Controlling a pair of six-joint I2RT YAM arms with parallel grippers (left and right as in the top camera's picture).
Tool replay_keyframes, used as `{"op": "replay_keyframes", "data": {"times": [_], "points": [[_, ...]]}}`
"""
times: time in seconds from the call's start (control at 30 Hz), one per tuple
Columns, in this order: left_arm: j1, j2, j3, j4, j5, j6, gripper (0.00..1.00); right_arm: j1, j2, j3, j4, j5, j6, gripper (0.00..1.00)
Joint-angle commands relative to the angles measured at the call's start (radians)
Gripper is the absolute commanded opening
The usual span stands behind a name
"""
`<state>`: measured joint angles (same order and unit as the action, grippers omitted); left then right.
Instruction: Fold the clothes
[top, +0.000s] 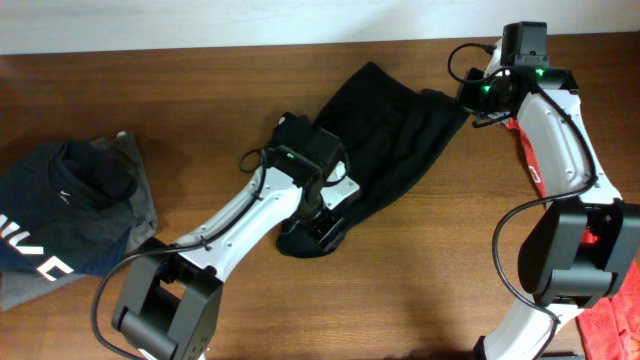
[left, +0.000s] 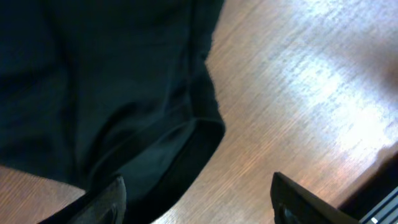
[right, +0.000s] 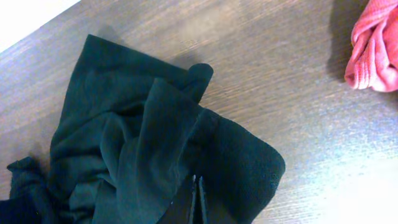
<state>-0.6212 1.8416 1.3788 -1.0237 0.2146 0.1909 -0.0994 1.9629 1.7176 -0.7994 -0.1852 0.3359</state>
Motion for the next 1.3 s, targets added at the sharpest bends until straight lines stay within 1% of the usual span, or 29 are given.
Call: {"op": "replay_keyframes", "data": {"times": [0.0,0.13,0.2,0.27,0.3,0.47,0.53,0.6,0.73,0.77,0.83,0.87,1.0,1.07,1.1,1.17,1.2,1.23,1.27], "points": [[-0.018,0.033,-0.003,-0.001,0.015,0.027,0.75,-0.006,-0.018,0.003,-0.006,-0.006,-0.007,0.04],[-0.027,0.104,-0.003,-0.002,-0.005,0.029,0.74,-0.006,-0.018,0.003,-0.009,-0.006,-0.007,0.04],[-0.031,0.135,-0.002,-0.002,-0.004,0.029,0.68,-0.006,-0.018,0.003,-0.009,-0.006,-0.007,0.04],[-0.036,0.147,0.0,-0.002,-0.005,0.029,0.66,-0.006,-0.018,0.003,-0.009,-0.006,-0.007,0.04],[-0.039,0.147,0.003,-0.002,-0.006,0.035,0.67,-0.006,-0.018,0.003,-0.009,-0.006,-0.007,0.04],[-0.072,0.147,0.011,-0.005,-0.029,0.049,0.77,-0.006,-0.018,0.003,-0.008,-0.014,-0.006,0.04],[-0.09,0.147,0.011,-0.006,-0.032,0.076,0.8,-0.006,-0.018,0.003,-0.009,-0.018,-0.006,0.04],[-0.111,0.147,0.011,-0.007,-0.04,0.103,0.81,-0.006,-0.018,0.003,-0.009,-0.021,-0.006,0.04],[-0.148,0.147,0.011,-0.005,-0.093,0.103,0.81,-0.006,-0.018,0.003,-0.009,-0.021,-0.006,0.04],[-0.156,0.148,0.011,-0.004,-0.105,0.103,0.79,-0.006,-0.018,0.003,-0.009,-0.021,-0.006,0.04],[-0.164,0.15,0.011,0.003,-0.115,0.103,0.7,-0.006,-0.018,0.003,-0.01,-0.022,-0.006,0.04],[-0.164,0.15,0.011,0.007,-0.121,0.103,0.68,-0.006,-0.018,0.003,-0.009,-0.025,-0.006,0.04],[-0.164,0.15,0.014,0.018,-0.13,0.101,0.63,-0.006,-0.018,0.003,-0.009,-0.032,-0.007,0.04],[-0.164,0.15,0.019,0.02,-0.13,0.096,0.52,-0.006,-0.018,0.003,-0.009,-0.033,-0.007,0.04],[-0.164,0.15,0.022,0.021,-0.13,0.094,0.5,-0.006,-0.018,0.003,-0.009,-0.033,-0.007,0.04],[-0.164,0.15,0.03,0.016,-0.134,0.094,0.5,-0.006,-0.018,0.003,-0.012,-0.036,-0.007,0.04],[-0.163,0.15,0.037,0.005,-0.135,0.095,0.58,-0.006,-0.018,0.003,-0.013,-0.041,-0.006,0.04],[-0.163,0.15,0.049,-0.01,-0.151,0.095,0.64,-0.006,-0.018,0.003,-0.013,-0.047,-0.007,0.04],[-0.163,0.15,0.057,-0.02,-0.176,0.095,0.67,-0.006,-0.018,0.003,-0.013,-0.048,-0.006,0.04]]}}
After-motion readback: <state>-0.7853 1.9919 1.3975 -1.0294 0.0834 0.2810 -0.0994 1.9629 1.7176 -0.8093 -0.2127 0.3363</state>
